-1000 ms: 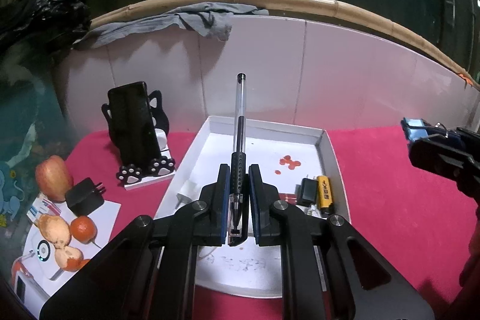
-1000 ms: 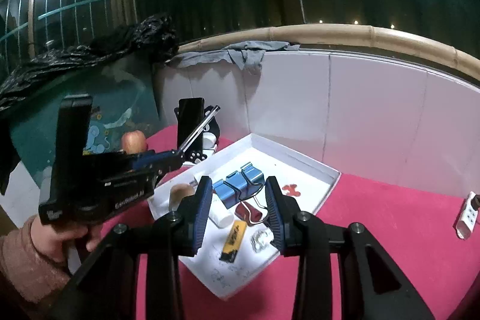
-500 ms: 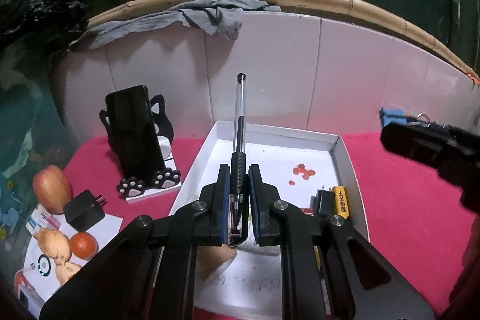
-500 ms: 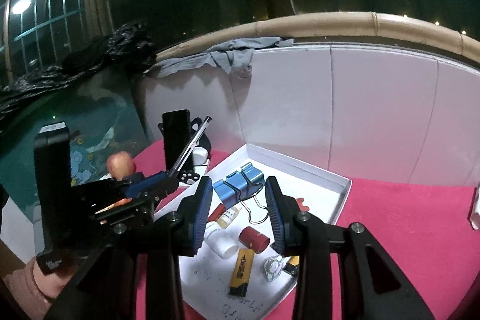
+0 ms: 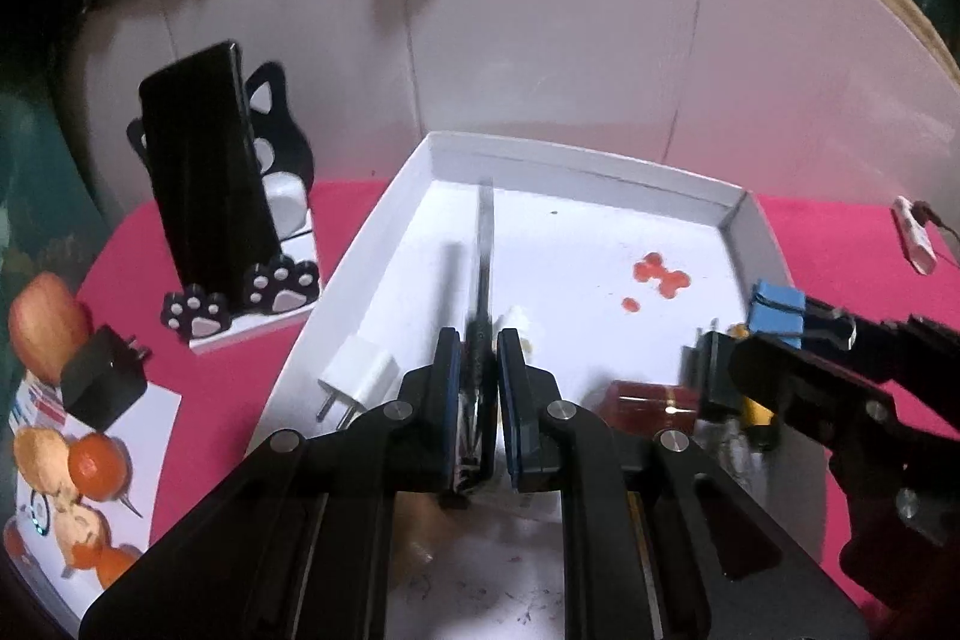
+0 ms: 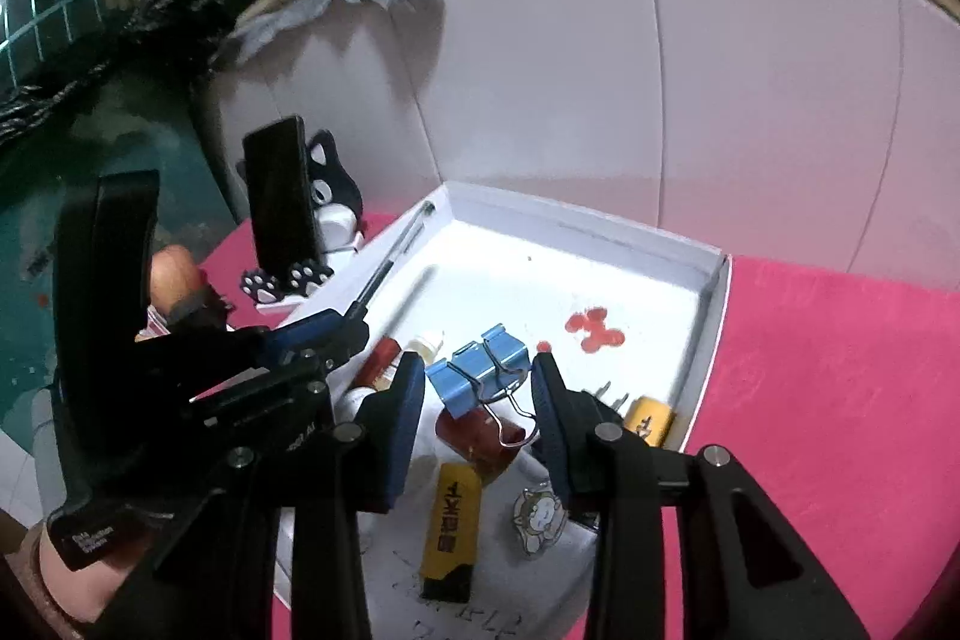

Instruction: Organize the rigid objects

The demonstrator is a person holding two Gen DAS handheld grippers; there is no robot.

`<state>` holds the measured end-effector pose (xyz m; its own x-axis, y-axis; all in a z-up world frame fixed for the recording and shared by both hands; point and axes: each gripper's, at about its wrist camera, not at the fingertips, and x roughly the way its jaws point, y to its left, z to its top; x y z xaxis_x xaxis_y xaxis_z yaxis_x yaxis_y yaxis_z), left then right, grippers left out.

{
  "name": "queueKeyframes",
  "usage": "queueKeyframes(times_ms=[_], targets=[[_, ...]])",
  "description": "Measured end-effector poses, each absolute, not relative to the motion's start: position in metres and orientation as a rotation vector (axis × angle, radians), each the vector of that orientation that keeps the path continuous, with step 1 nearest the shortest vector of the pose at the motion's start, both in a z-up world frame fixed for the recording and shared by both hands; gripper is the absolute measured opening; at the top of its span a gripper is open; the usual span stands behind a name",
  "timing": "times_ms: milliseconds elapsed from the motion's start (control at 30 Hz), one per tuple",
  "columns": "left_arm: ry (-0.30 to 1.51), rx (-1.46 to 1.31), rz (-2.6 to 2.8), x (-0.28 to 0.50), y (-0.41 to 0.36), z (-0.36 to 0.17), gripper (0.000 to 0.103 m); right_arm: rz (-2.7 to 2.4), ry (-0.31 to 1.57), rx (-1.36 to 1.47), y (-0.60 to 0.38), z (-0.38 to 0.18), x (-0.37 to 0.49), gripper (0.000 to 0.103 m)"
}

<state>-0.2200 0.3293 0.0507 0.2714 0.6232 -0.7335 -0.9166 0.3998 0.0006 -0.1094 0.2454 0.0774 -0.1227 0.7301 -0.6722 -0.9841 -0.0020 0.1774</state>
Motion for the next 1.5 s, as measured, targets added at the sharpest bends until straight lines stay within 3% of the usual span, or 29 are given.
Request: queueKeyframes(times_ms=[133,200,233,267,300,333,400,500,800,1167,1500], targets=[[0.737,-0.482,1.119,-0.223,0.332,0.046,0.019,1.551,0.747,-0.453,0.245,0.07,-0.109,0.038],[0.738,-0.49,1.126,-0.225,0.333,0.045,0.041,1.556,0.756,-0.444,0.244,0.068,-0.109,0.038],[0.728,-0.49,1.137,-0.227,0.332,0.046,0.067,1.558,0.753,-0.44,0.243,0.068,-0.109,0.04],[0.714,-0.484,1.145,-0.23,0.33,0.048,0.083,1.558,0.747,-0.437,0.242,0.069,-0.11,0.044],[0.706,-0.475,1.165,-0.232,0.329,0.05,0.084,1.558,0.737,-0.43,0.24,0.071,-0.111,0.053],[0.697,-0.468,1.181,-0.234,0.328,0.052,0.085,1.561,0.726,-0.418,0.236,0.073,-0.112,0.068],[0.664,-0.481,1.198,-0.245,0.326,0.058,0.091,1.535,0.701,-0.406,0.233,0.076,-0.111,0.086],[0.627,-0.494,1.238,-0.261,0.321,0.064,0.092,1.543,0.693,-0.378,0.227,0.08,-0.109,0.103],[0.541,-0.539,1.275,-0.296,0.294,0.079,0.091,1.494,0.568,-0.425,0.203,0.096,-0.125,0.103],[0.516,-0.387,1.305,-0.286,0.229,0.127,0.091,1.354,0.377,-0.457,0.154,0.126,-0.133,0.103],[0.41,-0.427,1.225,-0.291,0.181,0.163,0.091,1.226,0.37,-0.383,0.113,0.149,-0.125,0.103]])
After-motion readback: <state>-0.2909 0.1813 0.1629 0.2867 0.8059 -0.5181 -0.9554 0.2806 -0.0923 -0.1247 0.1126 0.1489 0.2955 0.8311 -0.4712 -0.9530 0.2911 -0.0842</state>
